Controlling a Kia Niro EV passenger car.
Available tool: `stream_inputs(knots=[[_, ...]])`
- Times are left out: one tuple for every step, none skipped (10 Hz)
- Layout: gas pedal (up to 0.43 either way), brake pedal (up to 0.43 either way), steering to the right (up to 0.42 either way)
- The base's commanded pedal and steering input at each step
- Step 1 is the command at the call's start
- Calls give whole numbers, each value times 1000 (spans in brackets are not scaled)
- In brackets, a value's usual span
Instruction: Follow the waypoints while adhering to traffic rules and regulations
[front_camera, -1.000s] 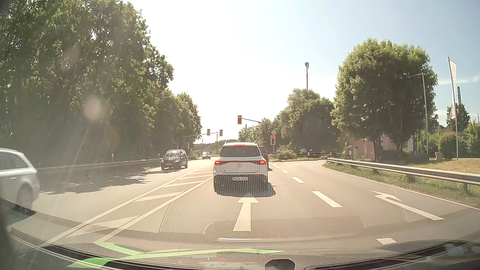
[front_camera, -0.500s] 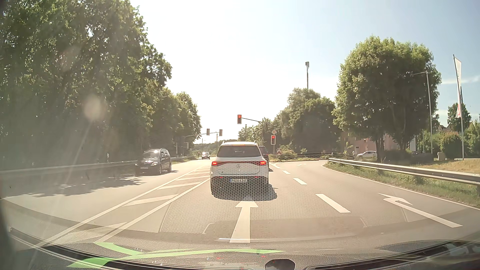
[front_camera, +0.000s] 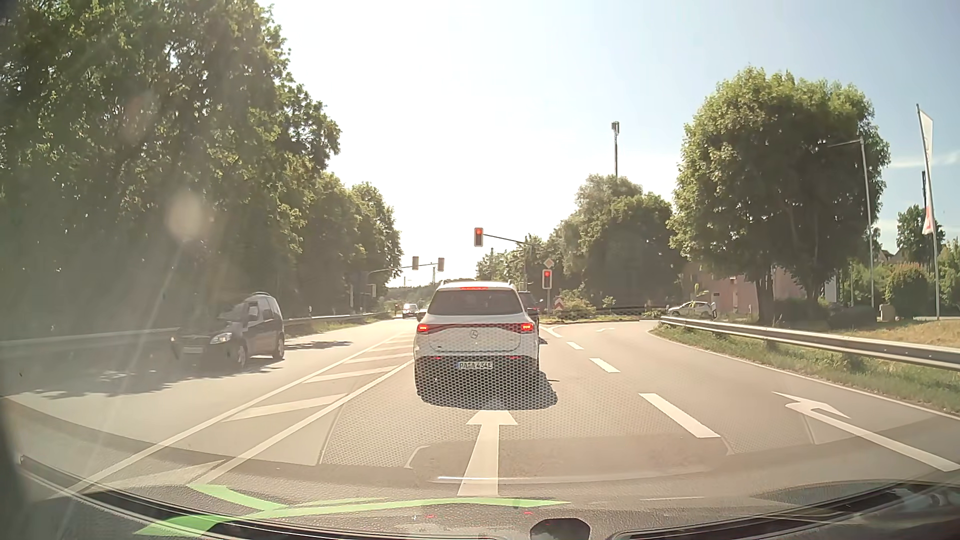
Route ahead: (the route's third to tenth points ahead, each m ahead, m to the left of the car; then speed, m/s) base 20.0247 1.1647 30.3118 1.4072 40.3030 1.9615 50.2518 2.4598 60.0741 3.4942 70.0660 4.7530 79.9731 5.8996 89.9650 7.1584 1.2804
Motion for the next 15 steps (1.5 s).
stream_inputs(knots=[[0, 73, 0], [0, 91, 0], [0, 98, 0], [0, 116, 0], [0, 140, 0], [0, 159, 0], [0, 165, 0], [0, 171, 0], [0, 177, 0], [0, 183, 0], [0, 183, 0], [0, 189, 0], [0, 189, 0], [0, 189, 0], [0, 189, 0]])
